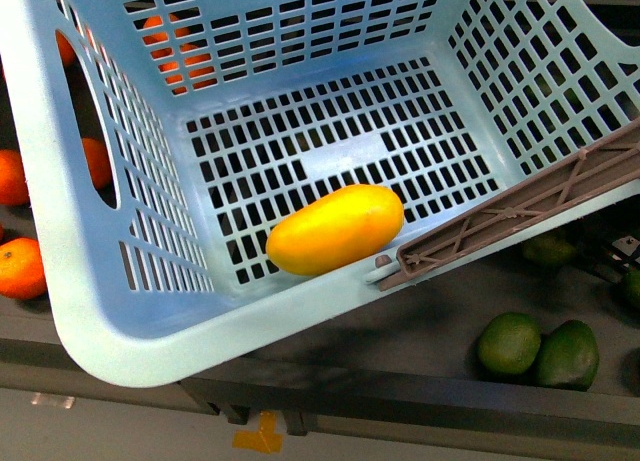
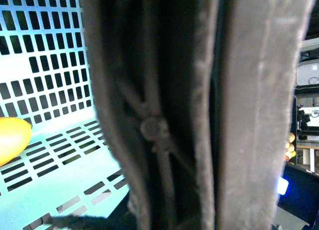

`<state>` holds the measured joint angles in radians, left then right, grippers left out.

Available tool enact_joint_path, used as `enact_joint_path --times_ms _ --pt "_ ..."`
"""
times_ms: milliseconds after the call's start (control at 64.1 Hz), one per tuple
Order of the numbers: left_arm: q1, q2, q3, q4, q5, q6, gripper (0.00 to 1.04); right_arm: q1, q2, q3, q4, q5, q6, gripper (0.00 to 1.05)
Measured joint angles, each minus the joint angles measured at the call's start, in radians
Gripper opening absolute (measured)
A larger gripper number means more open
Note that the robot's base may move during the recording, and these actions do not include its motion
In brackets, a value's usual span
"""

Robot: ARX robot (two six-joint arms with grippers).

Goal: Pick mango and avocado into basket

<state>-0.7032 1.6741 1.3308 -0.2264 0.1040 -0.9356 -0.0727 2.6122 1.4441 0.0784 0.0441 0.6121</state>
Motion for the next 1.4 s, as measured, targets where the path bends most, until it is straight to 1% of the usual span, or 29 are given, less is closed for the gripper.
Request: enact_joint_path --times_ms 265,484,702,843,952,1077,1155,1248,1326,1404 --pt "0.000 0.000 0.000 0.000 -0.001 0.000 0.15 -0.031 -0.045 -0.062 0.039 -0.027 0.000 0.71" --pt "0.000 0.000 0.000 0.000 0.000 0.000 0.15 -0.098 -0.151 -0.127 0.074 -0.046 -0.020 0.71" --pt "0.000 0.000 0.000 0.000 0.000 0.000 0.15 -0.167 -0.324 -0.242 0.129 -0.087 -0.074 0.71" --pt "0.000 0.000 0.000 0.000 0.000 0.000 0.15 -0.184 -0.468 -0.345 0.161 -0.125 -0.135 0.71" --pt "0.000 0.000 0.000 0.000 0.000 0.000 0.15 -0.185 -0.596 -0.420 0.172 -0.152 -0.178 0.71" --pt "0.000 0.000 0.000 0.000 -0.001 0.000 0.15 -0.186 -0.799 -0.500 0.151 -0.207 -0.211 0.71" --pt "0.000 0.000 0.000 0.000 -0.001 0.000 0.15 -0.185 -0.911 -0.521 0.133 -0.232 -0.217 0.71" --pt "0.000 0.000 0.000 0.000 0.000 0.000 0.15 -0.174 -1.054 -0.531 0.113 -0.235 -0.225 0.71" --pt "0.000 0.000 0.000 0.000 -0.001 0.000 0.15 -0.129 -1.211 -0.532 0.088 -0.235 -0.219 0.71" --pt "0.000 0.000 0.000 0.000 0.000 0.000 0.15 -0.052 -1.277 -0.532 0.080 -0.211 -0.207 0.71"
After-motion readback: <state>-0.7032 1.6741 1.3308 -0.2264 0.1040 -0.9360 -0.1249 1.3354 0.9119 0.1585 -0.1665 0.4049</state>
